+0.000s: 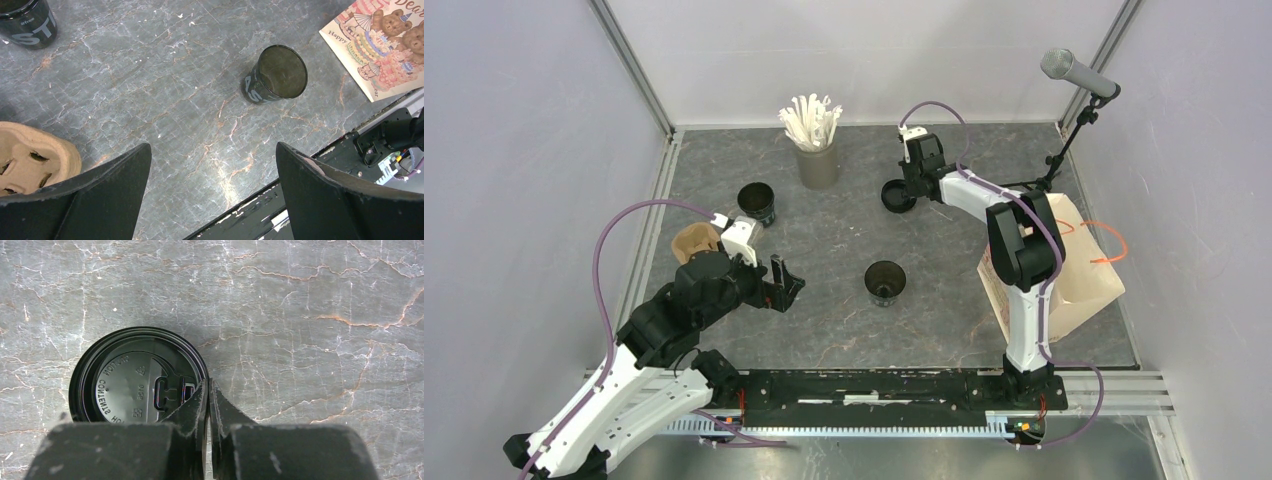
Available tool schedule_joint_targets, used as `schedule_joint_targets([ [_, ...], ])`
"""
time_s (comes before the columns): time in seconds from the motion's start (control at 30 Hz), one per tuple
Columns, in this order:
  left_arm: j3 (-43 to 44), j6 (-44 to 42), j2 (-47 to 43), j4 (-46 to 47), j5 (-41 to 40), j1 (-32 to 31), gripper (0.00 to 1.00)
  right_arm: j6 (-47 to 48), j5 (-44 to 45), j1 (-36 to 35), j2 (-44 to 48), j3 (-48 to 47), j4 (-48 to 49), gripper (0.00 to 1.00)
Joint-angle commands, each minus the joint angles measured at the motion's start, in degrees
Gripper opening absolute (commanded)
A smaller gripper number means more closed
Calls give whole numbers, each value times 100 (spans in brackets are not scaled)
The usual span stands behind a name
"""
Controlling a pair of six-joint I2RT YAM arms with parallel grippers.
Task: Pack the takeout coffee
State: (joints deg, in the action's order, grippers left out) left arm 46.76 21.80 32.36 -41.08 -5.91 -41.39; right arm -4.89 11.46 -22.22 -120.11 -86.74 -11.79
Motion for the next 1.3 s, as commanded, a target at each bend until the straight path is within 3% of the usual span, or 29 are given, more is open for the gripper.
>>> schedule_joint_targets([
  [0.0,57,-249,-6,83,-52,-10,100,-41,-8,37,276,17,123,6],
  [0.13,52,-248,2,83,-54,-10,100,-21,-44,33,397,25,132,0],
  [1.0,110,-213,61,-23,-287,-10,100,-105,-342,32,1205,-6,-43,0],
  [1.27,79,-348,406,153,-231,-10,100,-557,-1387,32,2241,954,80,0],
])
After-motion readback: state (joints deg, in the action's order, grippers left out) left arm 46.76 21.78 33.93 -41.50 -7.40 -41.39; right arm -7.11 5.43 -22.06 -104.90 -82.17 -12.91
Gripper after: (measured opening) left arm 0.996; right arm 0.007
